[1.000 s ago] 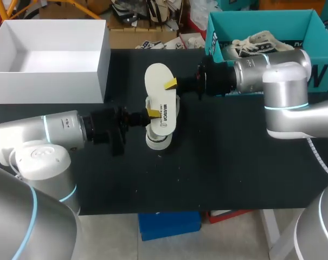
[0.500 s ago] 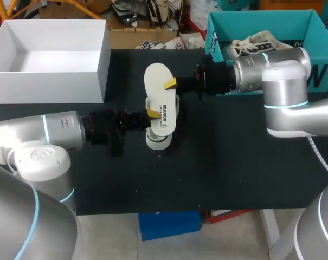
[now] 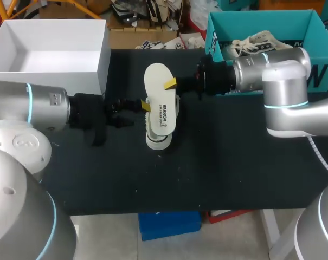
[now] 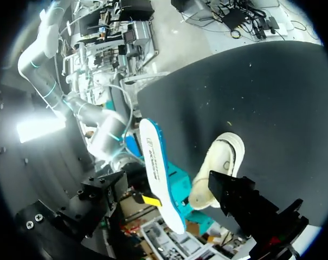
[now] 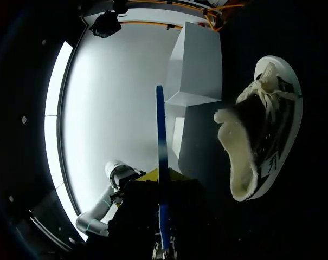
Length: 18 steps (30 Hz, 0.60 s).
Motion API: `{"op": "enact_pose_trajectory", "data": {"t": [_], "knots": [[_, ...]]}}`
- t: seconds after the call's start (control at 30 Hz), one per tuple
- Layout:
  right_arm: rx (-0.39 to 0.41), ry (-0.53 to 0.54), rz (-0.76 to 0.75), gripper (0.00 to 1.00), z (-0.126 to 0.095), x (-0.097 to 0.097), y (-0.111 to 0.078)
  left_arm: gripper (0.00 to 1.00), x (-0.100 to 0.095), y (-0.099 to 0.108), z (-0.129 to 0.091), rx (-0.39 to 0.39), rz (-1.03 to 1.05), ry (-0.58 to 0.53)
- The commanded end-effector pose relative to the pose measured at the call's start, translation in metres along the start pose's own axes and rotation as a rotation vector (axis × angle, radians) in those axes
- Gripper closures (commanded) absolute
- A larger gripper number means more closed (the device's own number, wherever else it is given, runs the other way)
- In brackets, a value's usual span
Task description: Take the shoe out of the shoebox, open the shoe tongue, remove and reinsert the insole, then place the shoe into the shoebox
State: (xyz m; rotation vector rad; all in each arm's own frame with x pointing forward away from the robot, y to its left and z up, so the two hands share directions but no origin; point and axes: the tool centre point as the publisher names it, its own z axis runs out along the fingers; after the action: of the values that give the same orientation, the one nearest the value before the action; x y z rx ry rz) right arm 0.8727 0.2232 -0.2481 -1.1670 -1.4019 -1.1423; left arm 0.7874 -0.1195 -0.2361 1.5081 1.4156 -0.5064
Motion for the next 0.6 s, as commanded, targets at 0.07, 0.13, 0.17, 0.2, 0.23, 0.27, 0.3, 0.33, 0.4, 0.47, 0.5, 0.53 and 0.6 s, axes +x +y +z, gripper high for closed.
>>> {"op": "enact_pose_trajectory", "data": {"t": [0.07, 0.13, 0.17, 0.2, 0.23, 0.27, 0.3, 0.33, 0.4, 0.47, 0.5, 0.53, 0.6], "knots": [[0.001, -0.002, 0.001, 1.00, 0.001, 0.000, 0.000, 0.00, -0.013, 0.008, -0.013, 0.208, 0.187, 0.607], [0.001, -0.002, 0.001, 1.00, 0.001, 0.000, 0.000, 0.00, -0.017, 0.009, -0.013, 0.247, 0.219, 0.695], [0.001, -0.002, 0.001, 1.00, 0.001, 0.000, 0.000, 0.00, -0.019, 0.008, -0.013, 0.262, 0.233, 0.732], [0.001, -0.002, 0.001, 1.00, 0.001, 0.000, 0.000, 0.00, -0.020, 0.008, -0.013, 0.273, 0.252, 0.777], [0.001, -0.002, 0.001, 1.00, 0.001, 0.000, 0.000, 0.00, -0.023, 0.007, -0.012, 0.290, 0.268, 0.815], [0.001, -0.002, 0.001, 1.00, 0.001, 0.000, 0.000, 0.00, -0.027, 0.005, -0.012, 0.291, 0.282, 0.827], [0.001, -0.002, 0.001, 1.00, 0.001, 0.000, 0.000, 0.00, -0.032, 0.006, -0.011, 0.265, 0.298, 0.824], [0.001, -0.002, 0.001, 1.00, 0.001, 0.000, 0.000, 0.00, -0.032, 0.006, -0.011, 0.265, 0.298, 0.824], [0.001, -0.002, 0.001, 1.00, 0.001, 0.000, 0.000, 0.00, -0.032, 0.006, -0.011, 0.265, 0.298, 0.824], [0.001, -0.002, 0.001, 1.00, 0.001, 0.000, 0.000, 0.00, -0.032, 0.006, -0.011, 0.265, 0.298, 0.824], [0.001, -0.002, 0.001, 1.00, 0.001, 0.000, 0.000, 0.00, -0.032, 0.006, -0.011, 0.265, 0.298, 0.824], [0.001, -0.002, 0.001, 1.00, 0.001, 0.000, 0.000, 0.00, -0.032, 0.006, -0.011, 0.265, 0.298, 0.824], [0.001, -0.002, 0.001, 1.00, 0.001, 0.000, 0.000, 0.00, -0.032, 0.006, -0.011, 0.265, 0.298, 0.824]]}}
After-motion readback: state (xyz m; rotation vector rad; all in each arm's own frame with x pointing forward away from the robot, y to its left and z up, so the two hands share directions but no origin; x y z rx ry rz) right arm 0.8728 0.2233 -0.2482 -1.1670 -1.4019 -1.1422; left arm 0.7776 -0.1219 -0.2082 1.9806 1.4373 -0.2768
